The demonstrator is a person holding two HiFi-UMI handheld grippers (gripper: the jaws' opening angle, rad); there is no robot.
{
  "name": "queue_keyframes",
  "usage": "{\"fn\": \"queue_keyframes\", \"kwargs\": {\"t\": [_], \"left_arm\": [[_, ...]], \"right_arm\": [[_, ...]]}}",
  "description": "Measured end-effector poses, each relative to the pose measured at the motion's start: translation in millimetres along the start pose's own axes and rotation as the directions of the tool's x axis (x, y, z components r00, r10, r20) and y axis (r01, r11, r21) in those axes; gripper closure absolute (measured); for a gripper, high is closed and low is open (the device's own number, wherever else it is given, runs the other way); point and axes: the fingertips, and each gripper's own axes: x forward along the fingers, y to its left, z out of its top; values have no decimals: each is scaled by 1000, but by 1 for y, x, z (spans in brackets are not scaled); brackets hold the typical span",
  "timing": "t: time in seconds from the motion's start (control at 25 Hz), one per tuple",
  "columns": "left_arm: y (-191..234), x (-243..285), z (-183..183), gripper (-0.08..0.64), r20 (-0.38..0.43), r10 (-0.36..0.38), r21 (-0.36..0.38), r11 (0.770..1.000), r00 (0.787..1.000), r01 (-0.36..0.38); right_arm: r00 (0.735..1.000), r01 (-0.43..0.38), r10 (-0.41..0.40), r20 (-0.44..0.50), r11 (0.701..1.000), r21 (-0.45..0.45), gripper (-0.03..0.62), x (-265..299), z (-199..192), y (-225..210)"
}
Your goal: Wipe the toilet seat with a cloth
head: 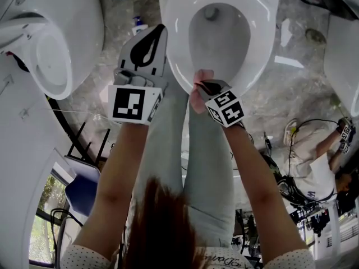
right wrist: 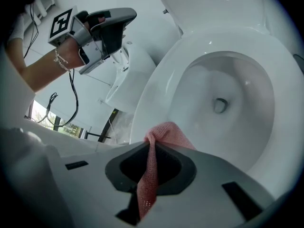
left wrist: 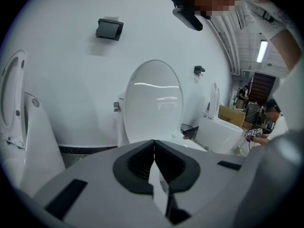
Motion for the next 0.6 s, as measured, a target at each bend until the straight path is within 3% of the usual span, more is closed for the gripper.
{"fn": "queue_keyframes", "kwargs": {"t": [0.32,0.6], "left_arm": [[13,1,-3,555,-13,15,-7,1000,1000,-15],[19,1,-5,555,-20,15,-13,1000,1000,-16]], "right_arm": [[993,3,-17,118,993,118,557,8,29,5],[980,-3,-27,197,989,149,557,17,63,4]]}}
